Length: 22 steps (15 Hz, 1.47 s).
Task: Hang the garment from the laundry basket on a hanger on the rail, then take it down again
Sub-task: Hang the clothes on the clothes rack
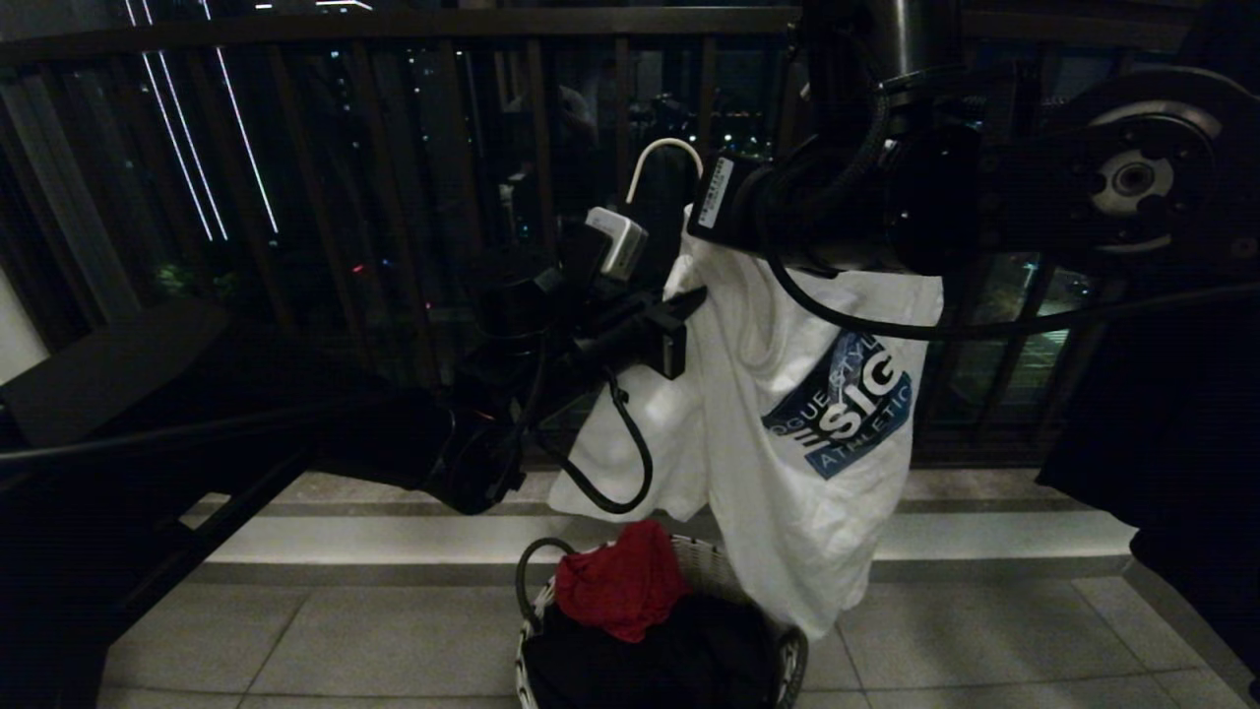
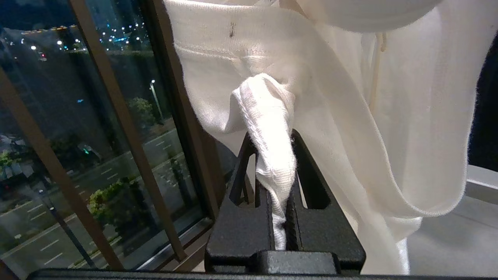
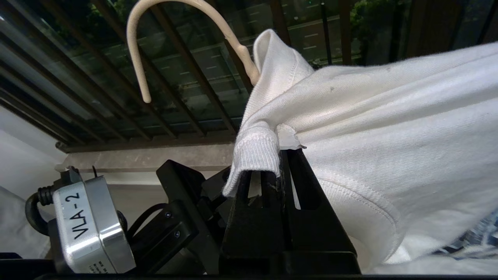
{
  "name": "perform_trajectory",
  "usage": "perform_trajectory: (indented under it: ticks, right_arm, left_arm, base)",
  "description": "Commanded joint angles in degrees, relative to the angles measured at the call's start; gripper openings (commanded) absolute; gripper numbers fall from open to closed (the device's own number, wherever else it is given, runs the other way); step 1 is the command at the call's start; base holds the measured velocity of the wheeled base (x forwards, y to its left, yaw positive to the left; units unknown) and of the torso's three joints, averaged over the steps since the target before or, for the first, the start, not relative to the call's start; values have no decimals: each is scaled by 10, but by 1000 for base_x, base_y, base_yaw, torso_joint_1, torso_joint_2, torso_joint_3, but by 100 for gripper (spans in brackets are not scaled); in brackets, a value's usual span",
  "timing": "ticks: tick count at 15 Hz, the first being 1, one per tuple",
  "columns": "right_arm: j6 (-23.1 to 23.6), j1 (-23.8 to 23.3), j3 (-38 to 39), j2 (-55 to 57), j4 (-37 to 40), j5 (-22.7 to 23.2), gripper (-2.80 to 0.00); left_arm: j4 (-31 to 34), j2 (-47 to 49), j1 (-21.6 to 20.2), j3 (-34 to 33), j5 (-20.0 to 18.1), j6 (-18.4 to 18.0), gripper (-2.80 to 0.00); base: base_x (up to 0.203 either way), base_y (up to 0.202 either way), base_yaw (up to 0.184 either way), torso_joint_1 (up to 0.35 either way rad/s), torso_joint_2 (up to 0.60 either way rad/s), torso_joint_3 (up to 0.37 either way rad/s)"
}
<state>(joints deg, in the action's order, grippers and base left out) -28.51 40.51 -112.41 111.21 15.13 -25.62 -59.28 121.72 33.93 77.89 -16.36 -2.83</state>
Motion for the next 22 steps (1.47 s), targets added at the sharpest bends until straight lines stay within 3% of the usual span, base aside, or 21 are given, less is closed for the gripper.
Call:
perform_trajectory:
  ticks: [1, 9, 10, 17, 22]
  right_arm:
    - [-2, 0, 0, 1, -1, -1, -280]
    - [-1, 0, 0, 4, -3, 2, -280]
    - [-1, 0, 0, 4, -3, 2, 0]
    - [0, 0, 2, -5, 2, 1, 0]
    - [-5, 9, 58, -53, 5, 1, 0]
  left_arm:
    - [-4, -3, 0, 0, -1, 2, -280]
    - [-4, -2, 0, 2, -1, 12, -280]
    - [-4, -3, 0, 2, -1, 12, -280]
    - [-4, -3, -3, 14, 0, 23, -280]
    - [-4, 0, -11, 33, 9, 34, -280]
  base:
    - [0, 0, 0, 0, 0, 0]
    - [0, 0, 0, 0, 0, 0]
    - [0, 0, 0, 0, 0, 0]
    - [0, 0, 0, 0, 0, 0]
    - [0, 0, 0, 0, 0, 0]
